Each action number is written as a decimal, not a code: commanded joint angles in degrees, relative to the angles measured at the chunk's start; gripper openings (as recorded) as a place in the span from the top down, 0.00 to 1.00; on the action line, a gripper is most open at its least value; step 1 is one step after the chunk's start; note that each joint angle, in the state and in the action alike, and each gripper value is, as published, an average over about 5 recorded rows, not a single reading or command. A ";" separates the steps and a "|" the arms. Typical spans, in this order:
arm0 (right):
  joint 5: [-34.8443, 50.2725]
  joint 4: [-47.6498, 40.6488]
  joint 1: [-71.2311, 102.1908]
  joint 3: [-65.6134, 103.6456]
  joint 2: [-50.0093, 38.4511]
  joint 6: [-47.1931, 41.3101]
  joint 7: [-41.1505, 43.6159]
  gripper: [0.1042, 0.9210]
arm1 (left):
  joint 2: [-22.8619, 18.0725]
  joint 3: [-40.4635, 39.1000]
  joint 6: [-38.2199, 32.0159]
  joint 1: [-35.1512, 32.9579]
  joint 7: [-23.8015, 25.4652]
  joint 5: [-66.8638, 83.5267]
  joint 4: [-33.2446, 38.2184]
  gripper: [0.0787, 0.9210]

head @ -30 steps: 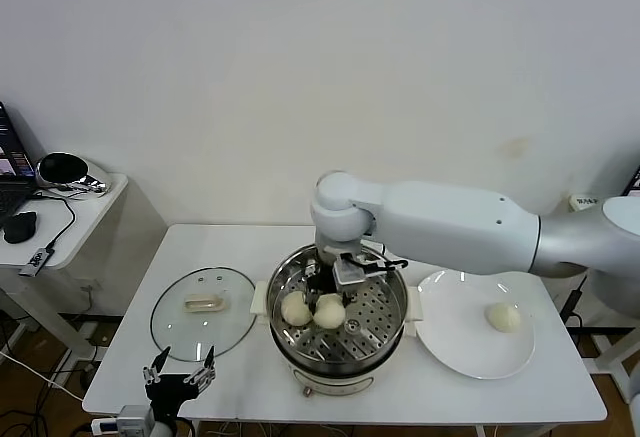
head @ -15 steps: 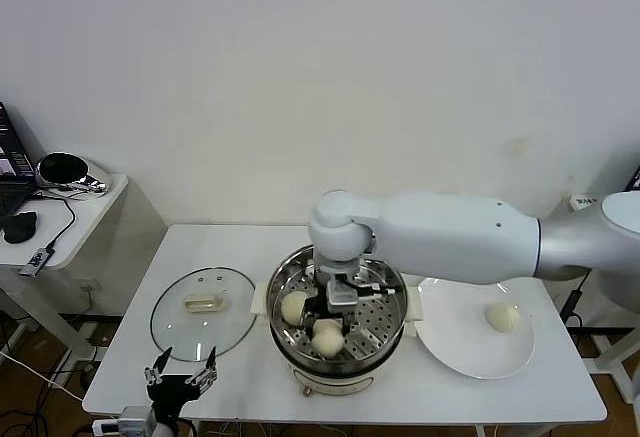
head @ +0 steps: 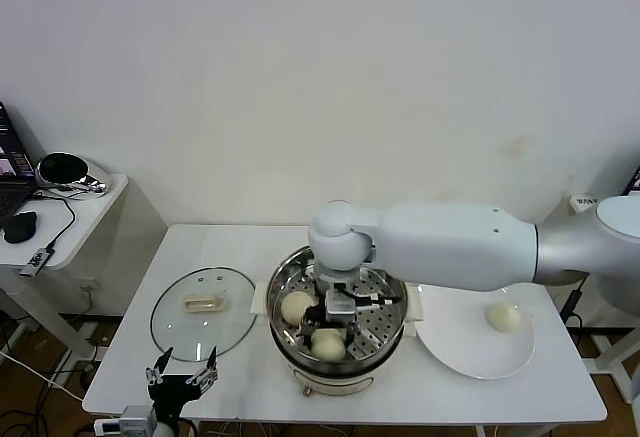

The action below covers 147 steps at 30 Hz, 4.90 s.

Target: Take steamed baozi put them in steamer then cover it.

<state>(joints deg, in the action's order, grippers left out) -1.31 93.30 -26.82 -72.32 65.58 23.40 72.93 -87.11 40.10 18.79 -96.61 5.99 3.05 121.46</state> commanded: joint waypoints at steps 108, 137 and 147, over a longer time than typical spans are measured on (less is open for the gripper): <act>-17.93 -28.30 40.48 45.05 -28.62 -35.98 -6.61 0.33 | 0.85 -1.30 0.22 -0.72 0.81 -1.11 -1.77 0.12; 33.42 4.44 -27.61 -15.02 -26.46 -54.72 -7.36 0.42 | 2.29 -2.88 -0.91 3.11 0.27 -2.84 -3.22 0.12; 38.87 -0.91 -21.74 -13.73 -12.60 -59.31 -10.35 0.42 | 2.34 -1.82 -1.02 3.83 0.38 -1.00 -2.64 0.12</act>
<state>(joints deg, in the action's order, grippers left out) 26.28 91.79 -42.67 -78.51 41.05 -30.25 64.68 -85.01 38.12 17.86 -93.21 6.40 1.25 118.70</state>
